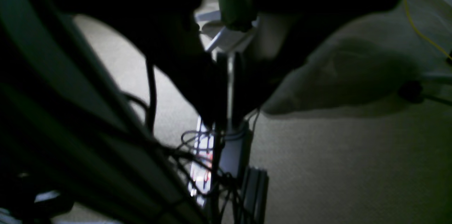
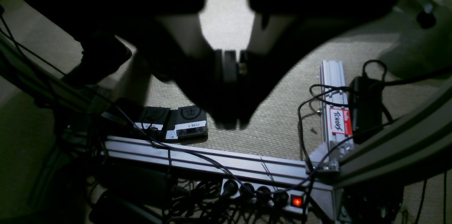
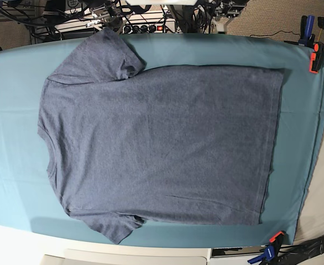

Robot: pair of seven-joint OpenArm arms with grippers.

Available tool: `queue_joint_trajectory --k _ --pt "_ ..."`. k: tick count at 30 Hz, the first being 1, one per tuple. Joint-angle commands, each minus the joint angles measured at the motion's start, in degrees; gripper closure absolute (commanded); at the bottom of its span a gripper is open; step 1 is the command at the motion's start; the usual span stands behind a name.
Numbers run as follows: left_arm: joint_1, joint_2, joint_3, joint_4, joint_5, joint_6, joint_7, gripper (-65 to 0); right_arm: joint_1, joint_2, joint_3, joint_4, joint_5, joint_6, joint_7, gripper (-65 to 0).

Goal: Fold the T-shirt properly

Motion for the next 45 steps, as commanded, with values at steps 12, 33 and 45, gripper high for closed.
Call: queue_joint_trajectory --k 12,33,45 --pt "0.5 -0.4 0.1 0.1 0.2 -0.1 0.1 -3.3 0.0 0.3 -0.1 0.4 0.3 -0.3 0.6 0.0" --pt "22.1 -7.9 0.1 26.0 -6.7 -0.1 6.1 -3.3 -14.5 7.0 -0.1 14.9 0.5 -0.2 3.0 0.0" --pt "48.6 -15.6 0.1 61.7 -6.7 -0.1 8.0 -3.3 -35.1 12.6 -0.1 40.9 0.5 -0.3 3.0 0.0"
